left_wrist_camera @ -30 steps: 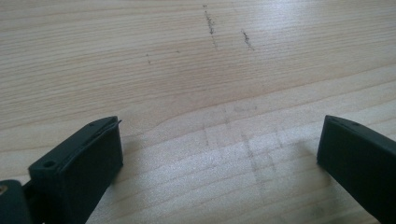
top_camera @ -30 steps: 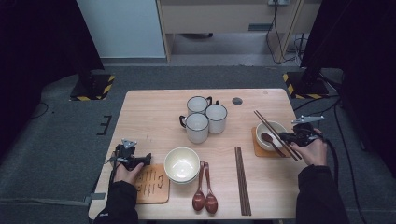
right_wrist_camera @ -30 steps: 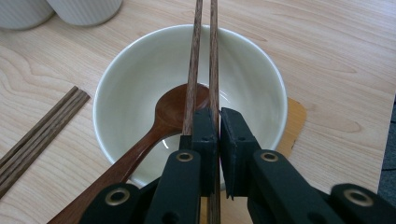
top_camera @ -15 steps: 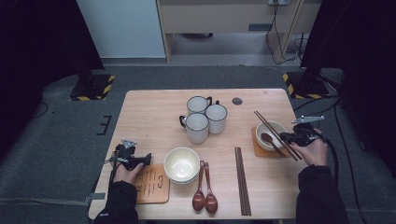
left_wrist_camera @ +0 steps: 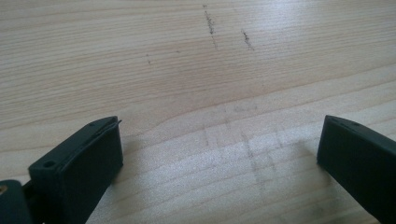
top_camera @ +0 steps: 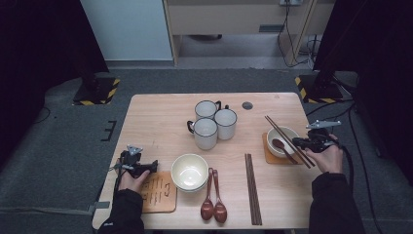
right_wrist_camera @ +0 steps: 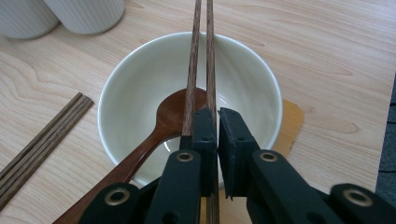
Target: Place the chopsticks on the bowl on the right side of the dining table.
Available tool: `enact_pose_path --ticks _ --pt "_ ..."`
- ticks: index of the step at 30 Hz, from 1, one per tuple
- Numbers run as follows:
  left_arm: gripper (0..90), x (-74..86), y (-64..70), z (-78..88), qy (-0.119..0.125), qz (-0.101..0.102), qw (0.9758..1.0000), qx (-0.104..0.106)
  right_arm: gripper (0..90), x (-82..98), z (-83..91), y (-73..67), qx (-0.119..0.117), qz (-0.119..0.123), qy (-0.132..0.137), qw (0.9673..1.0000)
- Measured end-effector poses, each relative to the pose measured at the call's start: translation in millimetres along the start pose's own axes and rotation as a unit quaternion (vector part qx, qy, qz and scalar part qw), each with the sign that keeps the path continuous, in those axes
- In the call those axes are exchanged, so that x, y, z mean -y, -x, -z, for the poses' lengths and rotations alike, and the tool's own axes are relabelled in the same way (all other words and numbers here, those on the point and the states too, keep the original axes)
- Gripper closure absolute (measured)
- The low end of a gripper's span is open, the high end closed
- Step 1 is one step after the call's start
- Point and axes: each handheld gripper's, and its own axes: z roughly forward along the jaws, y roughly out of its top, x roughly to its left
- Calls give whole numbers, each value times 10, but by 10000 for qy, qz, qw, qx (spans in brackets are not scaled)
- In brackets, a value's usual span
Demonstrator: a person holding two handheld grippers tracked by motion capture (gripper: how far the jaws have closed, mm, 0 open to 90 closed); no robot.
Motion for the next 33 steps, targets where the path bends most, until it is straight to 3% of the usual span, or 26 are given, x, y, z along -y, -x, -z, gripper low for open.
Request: enact_pose_path --ticks 16,26,33 --pt "0 0 0 0 0 -1 10000 0 853 -3 -15 -13 -48 24 9 10000" --pt "0 0 0 0 0 -1 10000 0 721 -29 -1 -39 -79 37 342 9994" --pt "0 0 0 0 -1 -1 10000 0 671 -21 -81 -68 -54 218 282 9994"
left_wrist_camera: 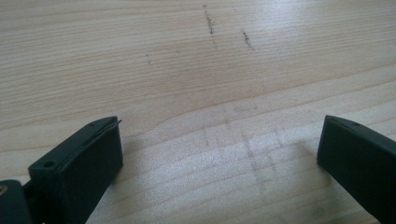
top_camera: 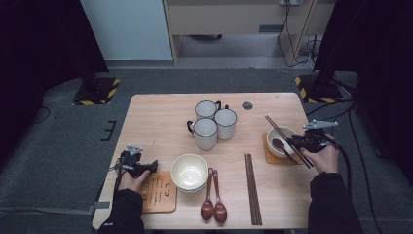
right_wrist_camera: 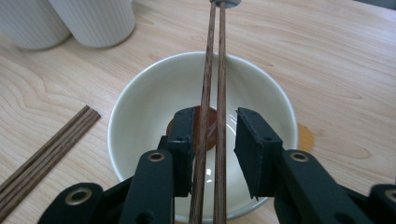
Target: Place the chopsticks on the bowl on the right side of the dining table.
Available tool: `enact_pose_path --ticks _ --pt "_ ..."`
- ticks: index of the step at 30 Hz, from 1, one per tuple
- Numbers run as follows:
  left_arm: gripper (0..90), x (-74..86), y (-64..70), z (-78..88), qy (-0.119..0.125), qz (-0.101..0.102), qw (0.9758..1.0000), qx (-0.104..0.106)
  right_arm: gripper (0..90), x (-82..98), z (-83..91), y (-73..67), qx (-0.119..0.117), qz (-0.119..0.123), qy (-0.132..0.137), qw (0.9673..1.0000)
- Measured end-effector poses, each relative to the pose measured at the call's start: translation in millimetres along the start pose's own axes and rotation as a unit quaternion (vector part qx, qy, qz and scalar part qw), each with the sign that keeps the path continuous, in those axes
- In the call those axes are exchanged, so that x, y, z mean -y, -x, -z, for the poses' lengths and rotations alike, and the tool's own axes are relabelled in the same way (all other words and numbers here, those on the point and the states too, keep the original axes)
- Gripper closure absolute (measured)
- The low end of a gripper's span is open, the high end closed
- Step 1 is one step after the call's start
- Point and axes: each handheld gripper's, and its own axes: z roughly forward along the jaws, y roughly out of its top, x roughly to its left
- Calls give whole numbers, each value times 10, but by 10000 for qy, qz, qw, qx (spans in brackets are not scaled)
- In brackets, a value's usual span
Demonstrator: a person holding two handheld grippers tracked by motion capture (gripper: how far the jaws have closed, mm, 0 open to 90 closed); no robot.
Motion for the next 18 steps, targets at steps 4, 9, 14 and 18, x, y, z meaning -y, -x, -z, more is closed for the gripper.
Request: enact_pose_path --ticks 4,9,14,18 --pt "0 0 0 0 0 0 10000 1 689 15 -35 -9 -7 19 -82 10000" --pt "0 0 0 0 0 0 10000 0 742 29 -44 3 -32 86 -143 9999" --pt "0 0 0 0 1 1 10000 0 773 36 -42 9 -14 88 -206 9997" --pt "0 0 0 0 0 0 10000 0 782 42 -33 19 -16 59 -208 9998"
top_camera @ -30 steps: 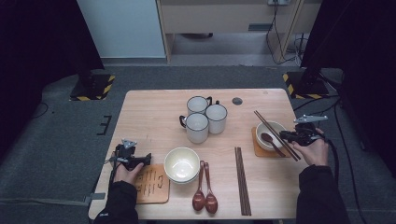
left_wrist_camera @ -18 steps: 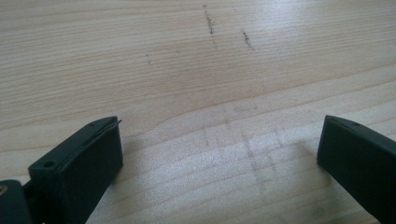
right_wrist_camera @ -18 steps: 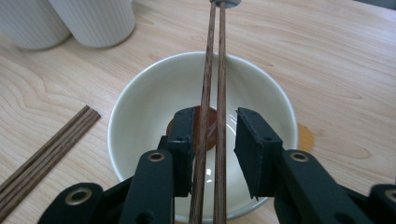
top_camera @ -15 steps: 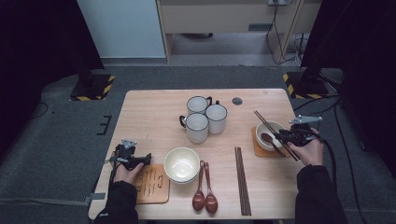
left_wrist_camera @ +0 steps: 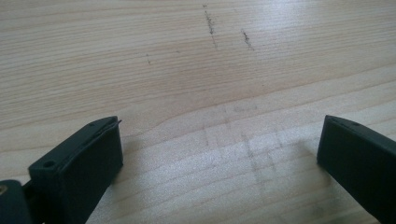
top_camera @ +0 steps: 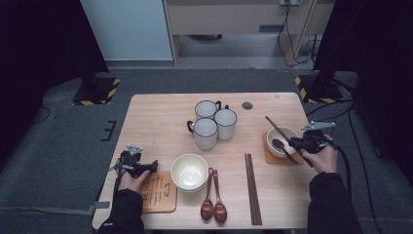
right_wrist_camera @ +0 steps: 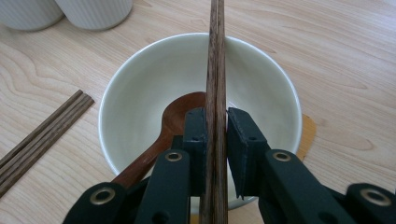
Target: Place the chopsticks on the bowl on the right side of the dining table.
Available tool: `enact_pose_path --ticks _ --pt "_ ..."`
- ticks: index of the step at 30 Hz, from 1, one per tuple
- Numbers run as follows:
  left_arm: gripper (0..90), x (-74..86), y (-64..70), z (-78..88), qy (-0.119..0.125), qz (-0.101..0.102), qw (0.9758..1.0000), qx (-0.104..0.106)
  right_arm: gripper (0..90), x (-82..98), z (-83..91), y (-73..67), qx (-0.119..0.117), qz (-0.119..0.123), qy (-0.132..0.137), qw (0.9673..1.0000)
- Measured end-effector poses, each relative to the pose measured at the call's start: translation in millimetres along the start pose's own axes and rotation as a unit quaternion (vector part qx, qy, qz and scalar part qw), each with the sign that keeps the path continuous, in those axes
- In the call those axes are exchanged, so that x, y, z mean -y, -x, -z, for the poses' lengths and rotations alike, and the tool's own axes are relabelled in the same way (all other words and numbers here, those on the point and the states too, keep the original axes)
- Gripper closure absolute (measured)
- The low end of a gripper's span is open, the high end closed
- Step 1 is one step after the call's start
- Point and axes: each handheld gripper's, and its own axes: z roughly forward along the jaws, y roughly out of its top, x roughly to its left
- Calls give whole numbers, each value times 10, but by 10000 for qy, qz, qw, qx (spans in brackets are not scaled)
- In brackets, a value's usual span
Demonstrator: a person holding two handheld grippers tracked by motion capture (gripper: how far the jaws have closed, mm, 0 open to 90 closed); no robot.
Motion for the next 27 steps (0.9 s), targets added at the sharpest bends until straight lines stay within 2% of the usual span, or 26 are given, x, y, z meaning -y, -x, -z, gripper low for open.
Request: enact_pose_path --ticks 7,14,27 --pt "0 0 0 0 -1 -1 10000 -1 785 -1 4 -2 -100 25 -8 9999" --pt "0 0 0 0 0 0 10000 0 785 -6 -3 -31 -312 227 -21 9993" --pt "0 0 0 0 0 -1 10000 0 749 -8 -16 -41 -228 146 -59 9996"
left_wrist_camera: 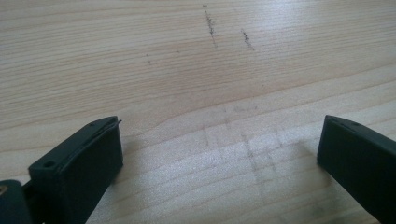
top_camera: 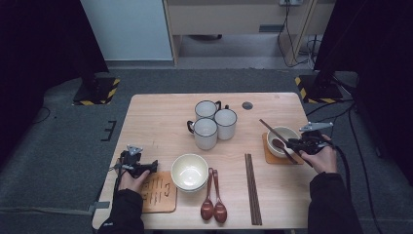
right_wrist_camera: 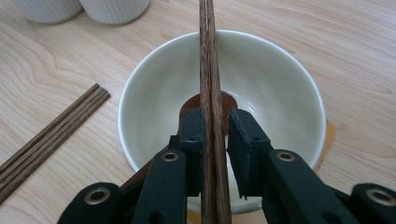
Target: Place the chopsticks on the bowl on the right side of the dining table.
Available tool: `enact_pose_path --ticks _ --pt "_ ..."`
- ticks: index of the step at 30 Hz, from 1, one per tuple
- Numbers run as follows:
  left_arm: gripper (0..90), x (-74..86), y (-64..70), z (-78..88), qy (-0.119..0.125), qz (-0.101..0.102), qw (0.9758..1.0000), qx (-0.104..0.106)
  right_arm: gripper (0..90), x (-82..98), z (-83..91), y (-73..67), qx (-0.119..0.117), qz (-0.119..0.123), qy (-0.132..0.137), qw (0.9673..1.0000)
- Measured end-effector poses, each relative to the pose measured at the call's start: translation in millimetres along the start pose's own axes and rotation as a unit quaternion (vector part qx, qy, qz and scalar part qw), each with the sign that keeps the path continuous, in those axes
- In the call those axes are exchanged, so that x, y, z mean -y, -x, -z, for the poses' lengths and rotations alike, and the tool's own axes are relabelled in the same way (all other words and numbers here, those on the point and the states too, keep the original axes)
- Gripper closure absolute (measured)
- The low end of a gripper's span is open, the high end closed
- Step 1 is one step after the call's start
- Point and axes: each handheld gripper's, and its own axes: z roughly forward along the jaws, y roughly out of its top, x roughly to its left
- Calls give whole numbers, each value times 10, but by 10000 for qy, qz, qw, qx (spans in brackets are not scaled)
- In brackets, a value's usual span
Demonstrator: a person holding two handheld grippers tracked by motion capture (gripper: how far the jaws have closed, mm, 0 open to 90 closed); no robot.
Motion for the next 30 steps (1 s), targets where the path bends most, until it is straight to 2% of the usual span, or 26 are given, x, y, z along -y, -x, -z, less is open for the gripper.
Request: enact_pose_path --ticks 6,16,22,30 --pt "0 0 0 0 1 2 10000 -1 708 -5 45 12 88 -51 162 9998" --pt "0 0 0 0 0 1 10000 0 734 30 337 -3 178 -250 600 9977" --pt "0 0 0 0 0 0 10000 -1 780 102 473 -72 225 -355 634 9971" --pt "0 0 0 0 1 1 10000 -1 819 244 537 -166 308 -397 542 9973"
